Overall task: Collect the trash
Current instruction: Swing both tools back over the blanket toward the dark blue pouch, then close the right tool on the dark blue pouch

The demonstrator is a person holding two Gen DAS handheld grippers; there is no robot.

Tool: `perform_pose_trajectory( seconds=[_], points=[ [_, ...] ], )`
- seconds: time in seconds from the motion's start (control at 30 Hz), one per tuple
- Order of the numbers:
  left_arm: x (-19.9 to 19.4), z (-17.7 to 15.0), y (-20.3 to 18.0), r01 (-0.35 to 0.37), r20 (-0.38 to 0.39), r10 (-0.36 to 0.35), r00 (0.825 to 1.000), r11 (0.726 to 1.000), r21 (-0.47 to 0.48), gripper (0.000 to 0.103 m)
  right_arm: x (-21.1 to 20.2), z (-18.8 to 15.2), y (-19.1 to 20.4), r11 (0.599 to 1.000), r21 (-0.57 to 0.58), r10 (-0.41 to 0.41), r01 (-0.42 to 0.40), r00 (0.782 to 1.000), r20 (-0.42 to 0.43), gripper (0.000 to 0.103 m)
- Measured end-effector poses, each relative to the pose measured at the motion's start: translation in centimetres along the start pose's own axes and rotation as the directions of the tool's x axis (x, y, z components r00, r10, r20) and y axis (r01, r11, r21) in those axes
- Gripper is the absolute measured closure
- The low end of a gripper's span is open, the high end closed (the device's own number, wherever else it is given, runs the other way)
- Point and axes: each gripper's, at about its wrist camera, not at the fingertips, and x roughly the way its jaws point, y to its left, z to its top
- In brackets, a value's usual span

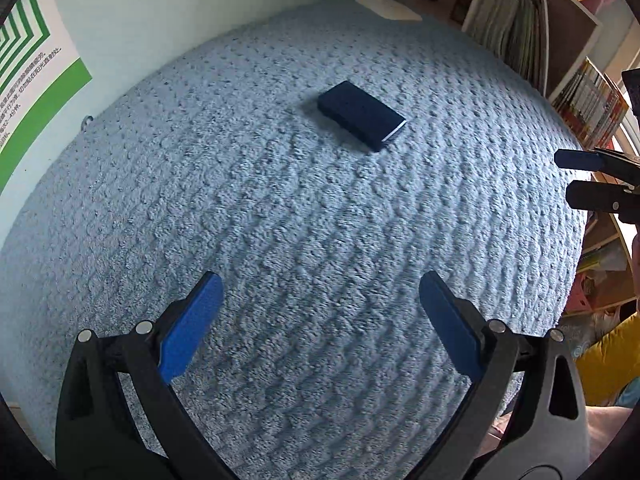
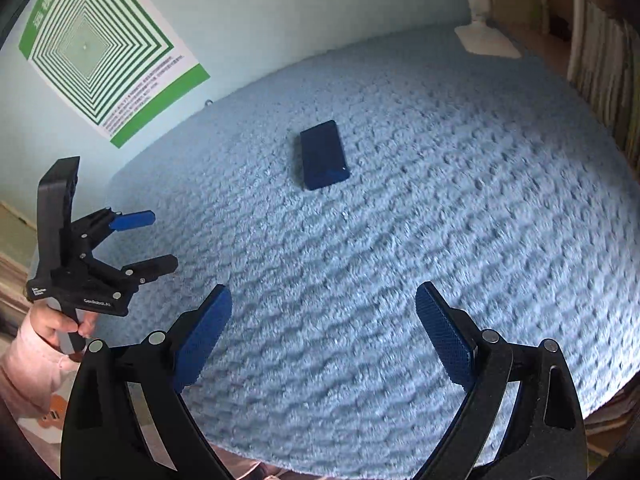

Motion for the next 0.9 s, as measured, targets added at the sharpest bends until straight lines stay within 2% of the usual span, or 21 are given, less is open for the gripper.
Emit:
perform_pose_trajectory(
  seconds=[0.37, 0.67, 0.9],
  points=[
    [3.1, 2.1, 6.0, 0.006, -0.03, -0.009, 1.0, 0.995, -0.097, 0.007, 7.4, 5.7, 1.6, 0.999, -0.043, -0.03, 0.027, 0.997, -0.071, 0.011],
    [5.5, 4.1, 8.3, 0.004, -0.048, -0.009, 0.999, 0.993, -0.121, 0.007, 11.9, 8.8, 1.8, 0.995, -0.089, -0.063, 0.053, 0.992, -0.11, 0.011],
    [7.9, 5.3, 9.7, 0.013, -0.064, -0.022, 0.998, 0.991, -0.136, 0.007, 15.2, 10.4, 2.1, 0.981, -0.159, -0.133, 0.113, 0.984, -0.122, 0.011]
  ],
)
